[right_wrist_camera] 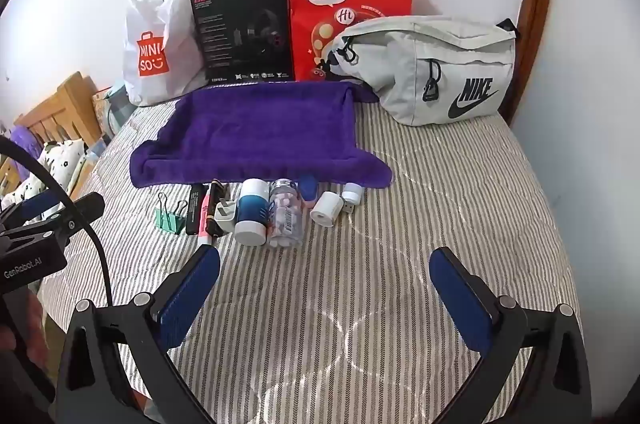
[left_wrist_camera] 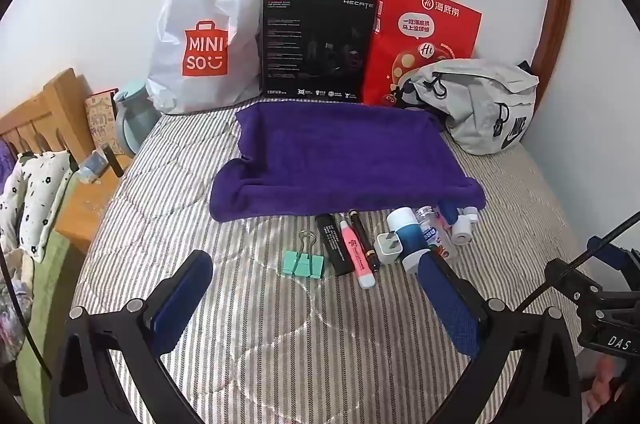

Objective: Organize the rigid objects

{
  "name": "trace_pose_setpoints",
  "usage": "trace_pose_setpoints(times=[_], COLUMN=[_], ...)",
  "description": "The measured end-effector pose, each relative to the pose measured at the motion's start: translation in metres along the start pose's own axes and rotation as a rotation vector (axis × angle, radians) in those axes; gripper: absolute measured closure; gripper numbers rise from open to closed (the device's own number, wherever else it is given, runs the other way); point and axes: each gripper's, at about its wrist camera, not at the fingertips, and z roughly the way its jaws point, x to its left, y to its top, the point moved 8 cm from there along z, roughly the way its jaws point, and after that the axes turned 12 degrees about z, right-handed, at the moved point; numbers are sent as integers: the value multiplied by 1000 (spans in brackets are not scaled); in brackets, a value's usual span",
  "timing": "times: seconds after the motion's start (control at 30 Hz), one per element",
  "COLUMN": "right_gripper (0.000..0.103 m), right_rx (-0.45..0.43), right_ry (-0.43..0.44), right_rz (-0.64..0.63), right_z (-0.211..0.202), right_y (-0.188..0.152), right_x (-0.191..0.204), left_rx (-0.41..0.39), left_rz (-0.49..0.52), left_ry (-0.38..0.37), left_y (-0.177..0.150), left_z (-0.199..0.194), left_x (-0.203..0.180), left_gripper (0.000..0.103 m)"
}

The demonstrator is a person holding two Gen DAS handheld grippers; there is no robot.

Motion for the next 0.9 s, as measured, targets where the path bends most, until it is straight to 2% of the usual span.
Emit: trace_pose_setpoints(times=[0.27, 0.37, 0.5, 0.57, 0.9], right_gripper=[0, 0, 0, 0, 0], right_rx=[3, 6, 15, -2, -11], right_ry=[-6, -10, 0, 6, 2], right_rz=[-6, -9, 1, 0, -5], right_z=[-2, 1, 2, -3, -8], right_y=[-1, -4, 10, 1, -1], right_x=[-1, 6, 7, 2, 3], left_rx=[-5, 12, 12, 12, 14], left_rz=[-2, -5, -7, -1, -2], left_ry=[-23, -5, -12, -2, -2], left_y=[-2, 2, 5, -1, -5], left_z=[-4, 0, -2, -2, -2], left_x=[-2, 3, 4, -2, -2], left_gripper=[0, 0, 0, 0, 0])
